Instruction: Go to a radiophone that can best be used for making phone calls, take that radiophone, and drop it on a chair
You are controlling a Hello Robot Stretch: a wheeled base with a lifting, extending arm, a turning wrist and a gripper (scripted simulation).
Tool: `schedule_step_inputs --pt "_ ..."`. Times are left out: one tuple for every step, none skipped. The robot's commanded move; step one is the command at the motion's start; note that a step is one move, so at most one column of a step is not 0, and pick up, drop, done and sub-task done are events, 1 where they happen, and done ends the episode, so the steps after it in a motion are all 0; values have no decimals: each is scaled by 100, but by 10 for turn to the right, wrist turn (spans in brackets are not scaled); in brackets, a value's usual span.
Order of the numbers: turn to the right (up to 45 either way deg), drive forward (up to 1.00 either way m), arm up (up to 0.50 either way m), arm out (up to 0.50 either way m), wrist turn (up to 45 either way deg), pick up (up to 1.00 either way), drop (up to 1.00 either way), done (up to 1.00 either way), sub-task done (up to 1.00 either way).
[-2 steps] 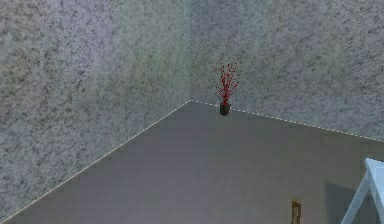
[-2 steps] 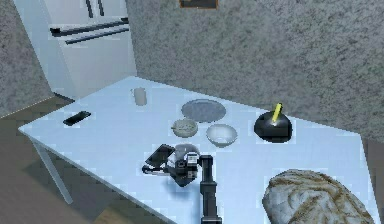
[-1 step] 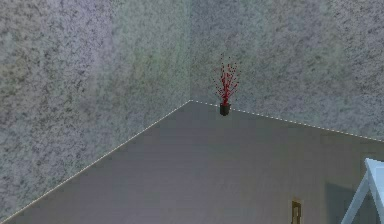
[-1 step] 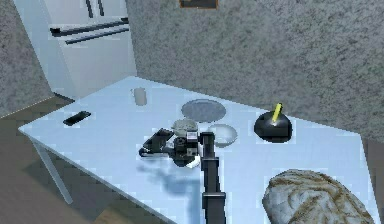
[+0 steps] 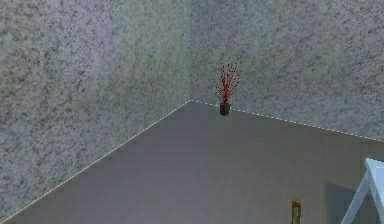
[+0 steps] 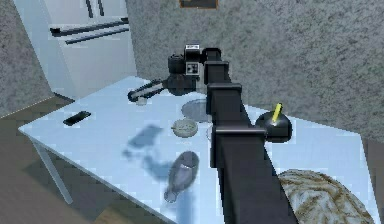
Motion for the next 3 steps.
schedule_step_inputs --pt "0 0 0 0 -450 0 0 0 0" --pt "0 0 0 0 -450 0 0 0 0" --pt "0 0 0 -36 0 0 0 0 0"
